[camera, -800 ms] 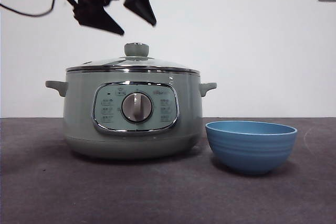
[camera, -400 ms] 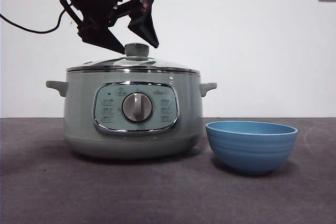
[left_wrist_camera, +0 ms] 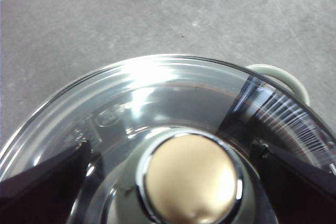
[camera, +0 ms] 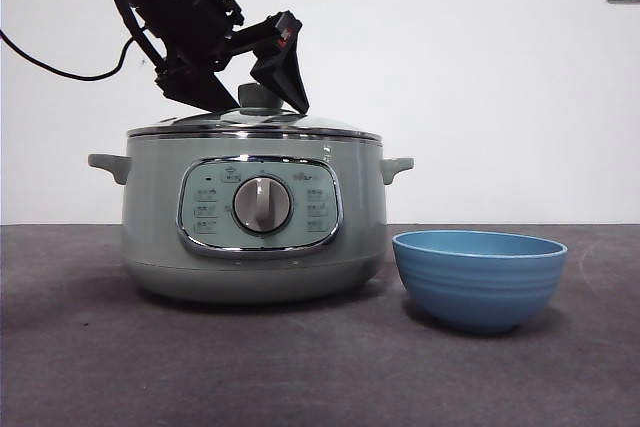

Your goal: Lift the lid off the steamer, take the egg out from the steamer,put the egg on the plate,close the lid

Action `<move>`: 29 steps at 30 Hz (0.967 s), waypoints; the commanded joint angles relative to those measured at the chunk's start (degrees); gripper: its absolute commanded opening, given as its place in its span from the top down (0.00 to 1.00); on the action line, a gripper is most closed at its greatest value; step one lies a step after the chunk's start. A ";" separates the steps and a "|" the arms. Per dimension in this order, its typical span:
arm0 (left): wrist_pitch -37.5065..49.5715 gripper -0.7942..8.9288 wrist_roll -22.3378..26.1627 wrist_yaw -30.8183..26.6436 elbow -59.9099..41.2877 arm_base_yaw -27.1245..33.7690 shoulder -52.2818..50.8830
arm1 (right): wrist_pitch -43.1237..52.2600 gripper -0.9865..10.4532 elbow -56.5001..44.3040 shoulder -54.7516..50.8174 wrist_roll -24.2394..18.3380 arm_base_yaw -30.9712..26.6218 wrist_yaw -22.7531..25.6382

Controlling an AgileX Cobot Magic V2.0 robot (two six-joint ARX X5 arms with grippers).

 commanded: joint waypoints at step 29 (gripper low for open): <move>-1.73 0.93 -1.55 0.57 3.06 -0.24 -1.16 | 0.20 0.42 0.20 0.07 0.24 0.07 2.21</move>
